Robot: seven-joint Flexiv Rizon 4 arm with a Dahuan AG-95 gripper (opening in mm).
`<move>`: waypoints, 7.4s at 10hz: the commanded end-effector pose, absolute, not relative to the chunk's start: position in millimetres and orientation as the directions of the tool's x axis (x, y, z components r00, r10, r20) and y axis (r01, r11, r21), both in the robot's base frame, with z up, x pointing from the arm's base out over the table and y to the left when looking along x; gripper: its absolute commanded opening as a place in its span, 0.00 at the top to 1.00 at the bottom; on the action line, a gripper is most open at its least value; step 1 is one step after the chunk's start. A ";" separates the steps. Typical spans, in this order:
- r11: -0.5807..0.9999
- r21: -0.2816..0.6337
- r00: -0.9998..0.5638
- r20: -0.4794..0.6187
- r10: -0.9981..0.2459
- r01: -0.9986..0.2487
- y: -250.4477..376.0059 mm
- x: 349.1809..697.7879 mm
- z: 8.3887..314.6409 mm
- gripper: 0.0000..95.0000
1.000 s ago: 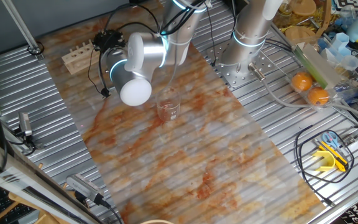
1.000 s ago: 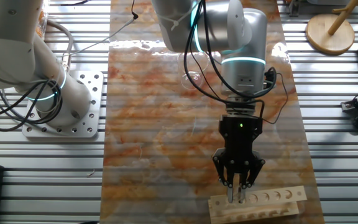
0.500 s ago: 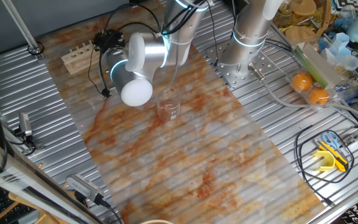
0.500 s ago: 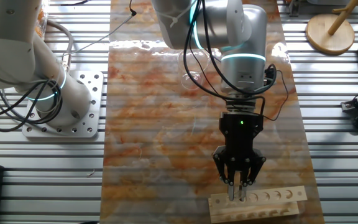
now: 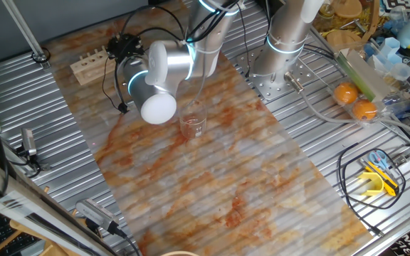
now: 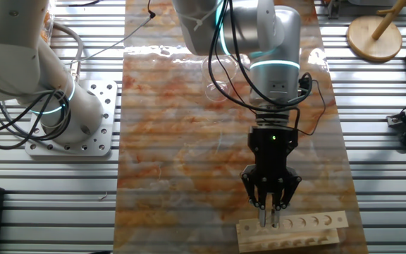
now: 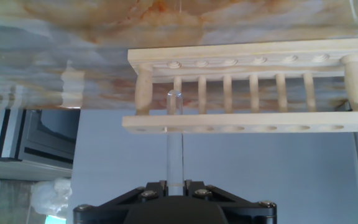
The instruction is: Pour out the test tube
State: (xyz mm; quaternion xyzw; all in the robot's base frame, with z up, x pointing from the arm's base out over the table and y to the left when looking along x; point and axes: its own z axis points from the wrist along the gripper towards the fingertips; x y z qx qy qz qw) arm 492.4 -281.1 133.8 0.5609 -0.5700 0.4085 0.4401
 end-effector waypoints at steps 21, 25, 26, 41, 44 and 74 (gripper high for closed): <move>0.010 0.044 0.040 0.968 -0.249 -0.999 -282.2 493.0 134.1 1.00; 0.005 0.035 0.033 0.965 -0.260 -0.999 -280.2 487.9 145.2 1.00; 0.001 0.036 0.035 0.965 -0.261 -0.999 -279.5 486.0 149.0 1.00; -0.043 0.024 0.035 0.962 -0.272 -0.999 -261.4 468.6 194.3 1.00; -0.035 0.021 0.030 0.957 -0.287 -0.999 -253.0 468.0 208.4 1.00; -0.013 -0.024 -0.013 0.831 -0.557 -1.000 -146.9 465.8 285.7 1.00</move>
